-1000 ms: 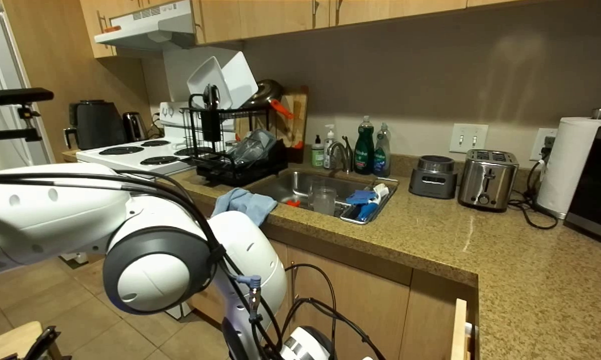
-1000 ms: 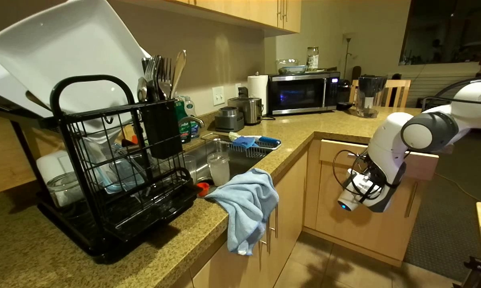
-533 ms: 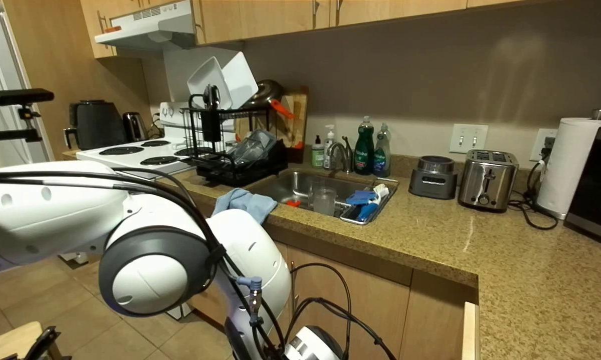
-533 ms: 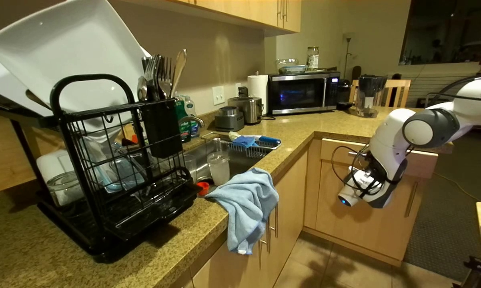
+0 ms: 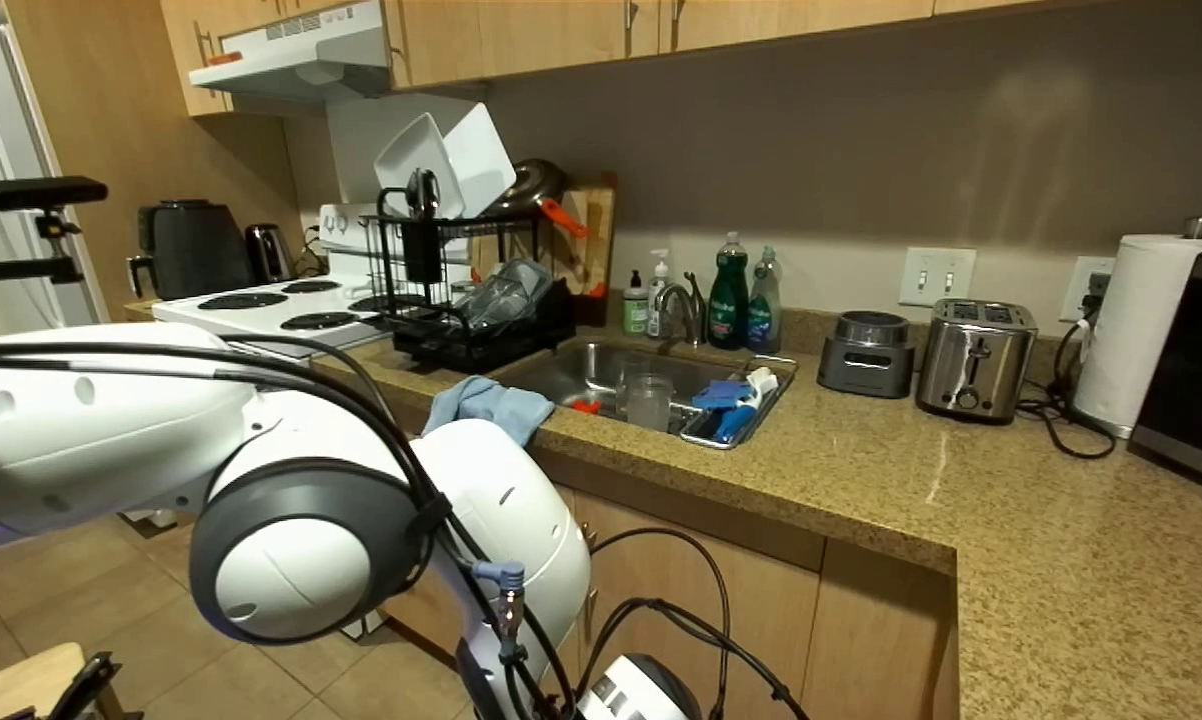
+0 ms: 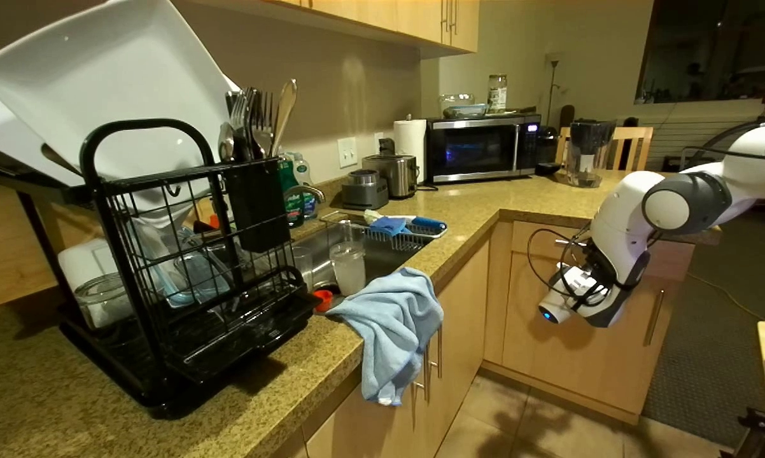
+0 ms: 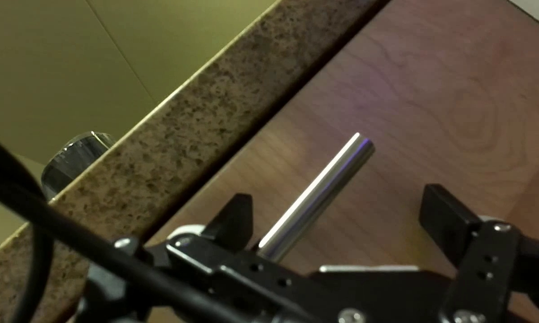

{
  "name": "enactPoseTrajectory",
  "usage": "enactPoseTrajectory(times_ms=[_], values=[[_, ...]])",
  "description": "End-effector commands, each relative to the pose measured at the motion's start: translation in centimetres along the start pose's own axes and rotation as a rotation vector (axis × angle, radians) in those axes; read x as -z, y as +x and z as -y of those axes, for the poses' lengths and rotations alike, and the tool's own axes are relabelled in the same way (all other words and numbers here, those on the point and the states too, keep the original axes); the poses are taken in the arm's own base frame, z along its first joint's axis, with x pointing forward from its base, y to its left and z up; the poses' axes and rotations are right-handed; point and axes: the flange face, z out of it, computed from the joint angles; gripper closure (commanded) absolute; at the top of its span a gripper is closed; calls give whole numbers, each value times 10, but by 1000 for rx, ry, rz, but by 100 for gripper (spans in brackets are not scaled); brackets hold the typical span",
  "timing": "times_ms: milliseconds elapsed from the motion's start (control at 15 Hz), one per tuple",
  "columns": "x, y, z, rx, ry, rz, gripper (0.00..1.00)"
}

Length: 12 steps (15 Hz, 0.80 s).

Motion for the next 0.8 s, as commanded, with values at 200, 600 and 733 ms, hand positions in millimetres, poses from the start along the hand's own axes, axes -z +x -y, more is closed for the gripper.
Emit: enactPoseTrajectory(times_ms=[200,600,733], values=[[-26,1,1,-151,-4,47,0],[-36,7,-33,-405,14,94,0],[-33,8,-39,-465,28,104,0]])
